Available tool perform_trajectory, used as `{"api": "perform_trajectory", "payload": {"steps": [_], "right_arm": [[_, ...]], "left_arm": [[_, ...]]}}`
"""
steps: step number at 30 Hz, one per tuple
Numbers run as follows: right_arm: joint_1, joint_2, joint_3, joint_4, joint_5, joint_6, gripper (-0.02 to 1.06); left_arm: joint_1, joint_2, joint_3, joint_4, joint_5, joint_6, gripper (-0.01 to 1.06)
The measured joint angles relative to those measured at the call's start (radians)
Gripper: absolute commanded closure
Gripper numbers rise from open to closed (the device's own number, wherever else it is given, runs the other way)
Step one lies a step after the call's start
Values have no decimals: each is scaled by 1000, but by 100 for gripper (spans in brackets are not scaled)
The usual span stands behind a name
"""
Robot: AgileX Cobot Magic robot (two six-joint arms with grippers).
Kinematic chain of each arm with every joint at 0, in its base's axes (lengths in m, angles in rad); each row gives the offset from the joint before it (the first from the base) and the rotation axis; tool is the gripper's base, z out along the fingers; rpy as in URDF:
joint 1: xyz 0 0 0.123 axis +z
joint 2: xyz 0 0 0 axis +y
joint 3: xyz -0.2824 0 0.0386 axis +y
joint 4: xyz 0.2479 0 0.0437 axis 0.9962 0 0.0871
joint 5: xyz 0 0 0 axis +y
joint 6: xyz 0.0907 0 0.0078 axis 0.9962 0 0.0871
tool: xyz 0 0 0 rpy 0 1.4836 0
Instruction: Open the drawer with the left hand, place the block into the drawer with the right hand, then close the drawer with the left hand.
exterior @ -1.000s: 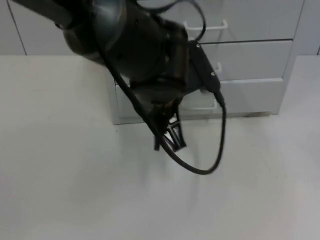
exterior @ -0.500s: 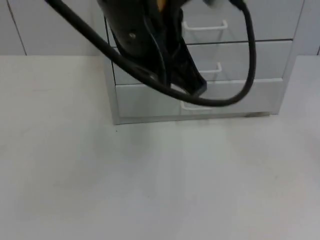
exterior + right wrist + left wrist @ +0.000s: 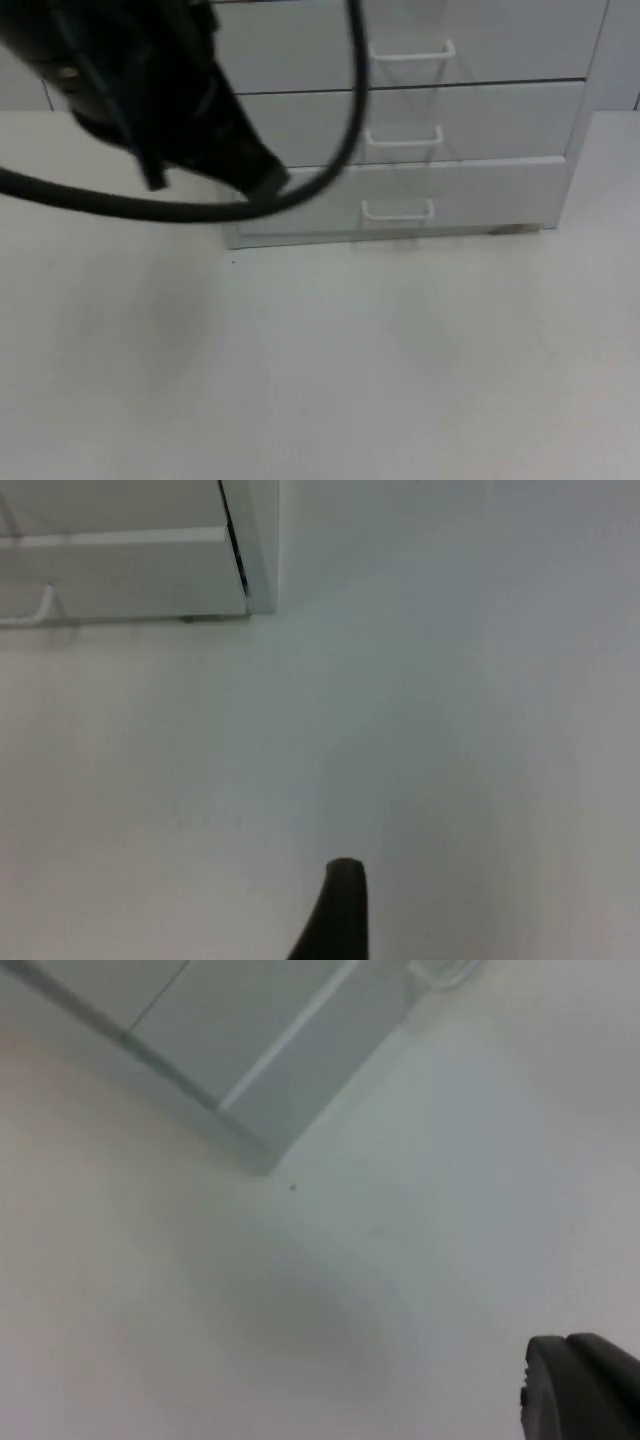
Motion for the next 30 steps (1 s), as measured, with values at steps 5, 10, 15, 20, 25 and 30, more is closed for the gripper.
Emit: {"api": "perform_trajectory", "payload": {"steps": [5,10,15,20,25,30], "right_arm": [[0,0,0,15,0,-4,32],[0,0,0,83,0,-76,32],[0,-5,0,217,0,-204,32],[0,-58,0,367,6,-383,32],[0,-130,0,423,8,-459,32],[51,-181,0,485,17,-542,34]], "left_arm": [[180,-150,100,-71,-48,0,105],[291,-276,145,-104,-62,0,105],[375,-445,180,-128,-70,0,105],[400,-596,189,-132,-66,-2,105],[400,-732,189,-137,-35,-6,105],[404,-860,191,-137,60,-8,105]]}}
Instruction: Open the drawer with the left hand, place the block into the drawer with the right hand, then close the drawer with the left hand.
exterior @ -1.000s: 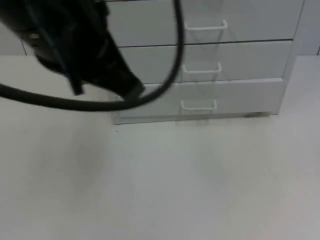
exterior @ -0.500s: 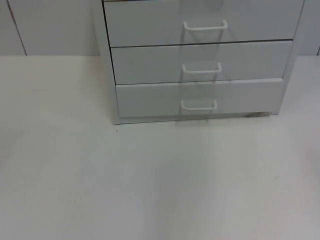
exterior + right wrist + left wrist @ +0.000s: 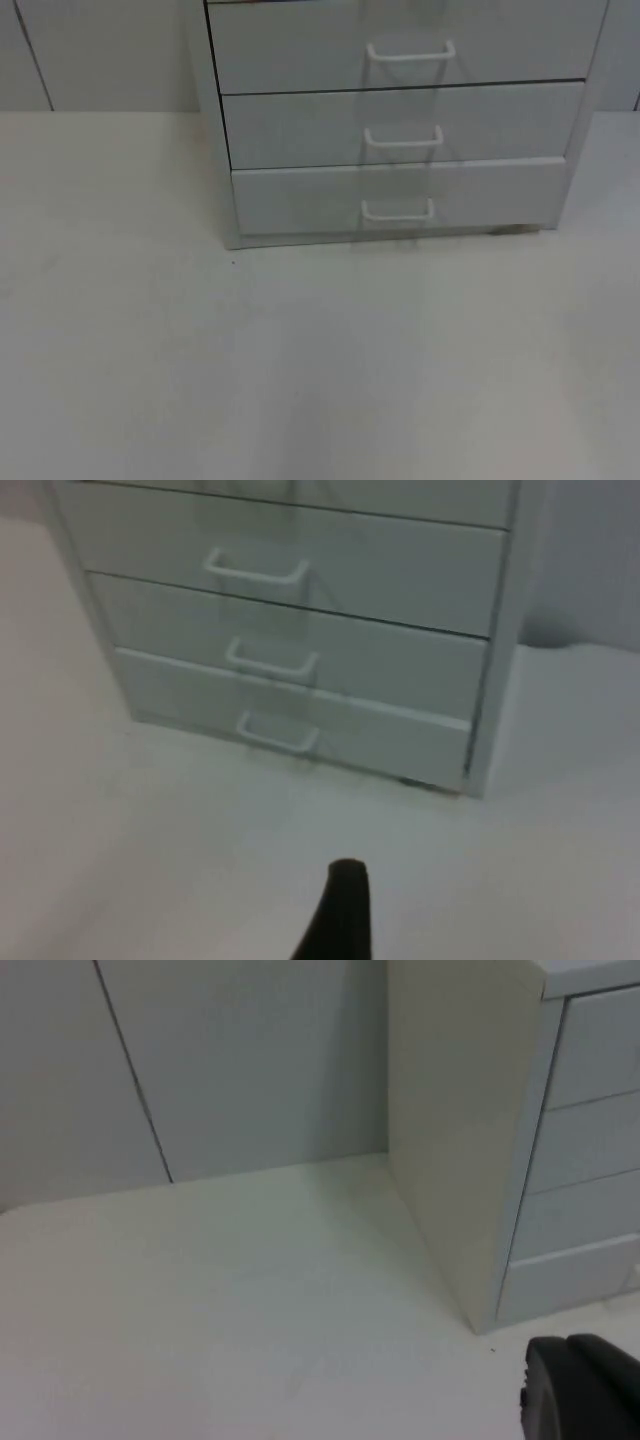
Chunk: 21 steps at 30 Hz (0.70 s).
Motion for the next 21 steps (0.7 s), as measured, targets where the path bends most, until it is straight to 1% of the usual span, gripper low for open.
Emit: {"api": "perform_trajectory", "payload": {"steps": [1,2,5,7,11,12,14,17,18,21], "right_arm": [[0,0,0,0,0,0,34],[42,-7,0,0,0,-8,34],[111,-13,0,-19,9,-10,34],[124,-17,0,-26,11,2,34],[136,-45,0,-44,16,38,35],[136,-45,0,-44,16,38,36],[136,-80,0,-50,16,50,37],[136,-162,0,-100,16,119,37],[136,-162,0,-100,16,119,37],[136,-239,0,-203,42,224,37]], "left_arm": [[0,0,0,0,0,0,105],[0,-44,0,0,30,0,105],[0,-125,14,0,70,0,105],[0,-160,25,0,73,0,105],[0,-316,125,-34,102,0,105],[0,-316,125,-34,102,0,105],[0,-387,167,-56,134,0,105],[0,-484,189,-71,207,18,105],[0,-484,189,-71,207,18,105],[0,-510,189,-78,285,45,105]]}}
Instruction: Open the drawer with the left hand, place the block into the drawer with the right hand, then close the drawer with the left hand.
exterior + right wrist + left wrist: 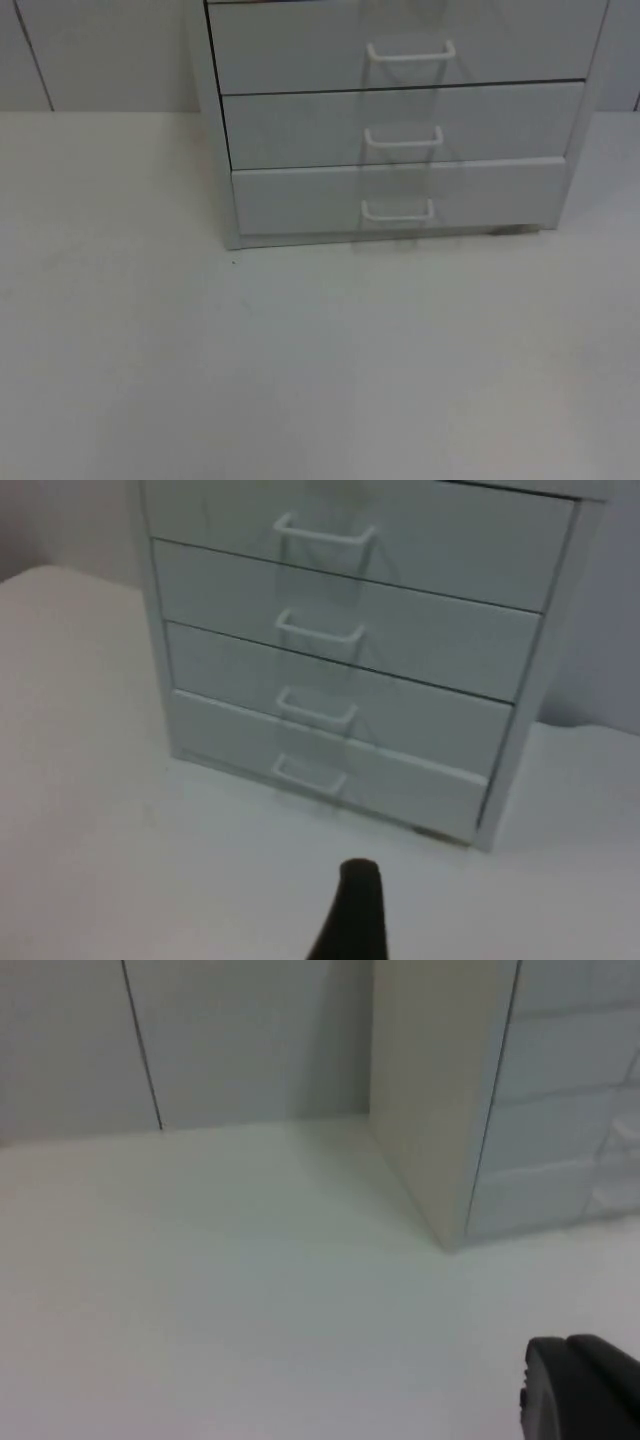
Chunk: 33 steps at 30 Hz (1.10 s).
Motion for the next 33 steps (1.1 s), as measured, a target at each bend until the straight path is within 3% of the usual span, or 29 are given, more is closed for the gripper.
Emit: {"api": "perform_trajectory", "payload": {"steps": [5,9,14,27,33], "right_arm": [[0,-86,0,-108,79,83,37],[0,-139,0,-160,133,138,37],[0,-220,17,-290,195,267,37],[0,-311,53,-335,268,332,37],[0,-313,79,-425,343,447,37]], "left_arm": [[0,0,31,-59,62,86,105],[0,0,60,-106,64,132,105],[0,0,77,-118,57,135,105],[0,0,77,-118,57,117,105],[0,0,77,-118,57,117,105]]}}
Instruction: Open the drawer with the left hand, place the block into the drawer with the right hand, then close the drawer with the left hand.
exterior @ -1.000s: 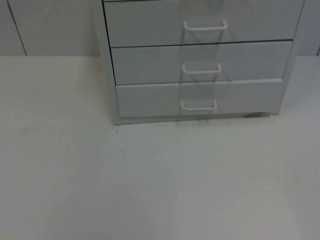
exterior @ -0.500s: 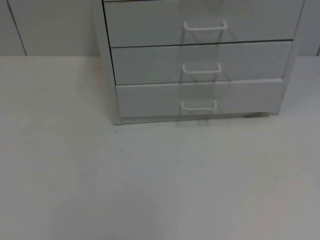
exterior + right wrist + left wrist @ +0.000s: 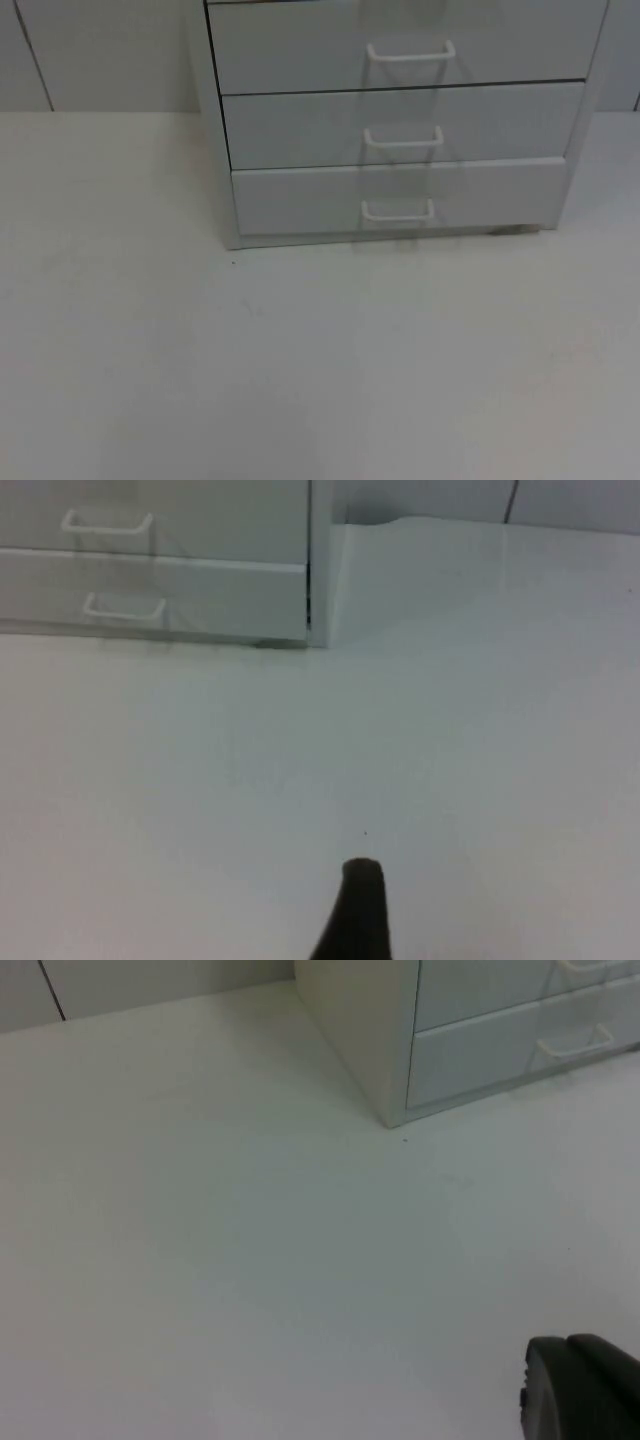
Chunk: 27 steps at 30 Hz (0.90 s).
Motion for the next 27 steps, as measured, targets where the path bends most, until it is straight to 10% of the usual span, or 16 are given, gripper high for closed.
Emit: {"api": "perform_trajectory", "payload": {"steps": [12,18,20,27], "right_arm": [[0,0,0,-20,0,18,36],[0,0,0,-20,0,18,4],[0,0,0,-20,0,18,-1],[0,0,0,-20,0,18,-1]], "left_arm": [[0,0,0,0,0,0,101],[0,0,0,0,0,0,41],[0,0,0,0,0,0,0],[0,0,0,0,0,0,0]]}}
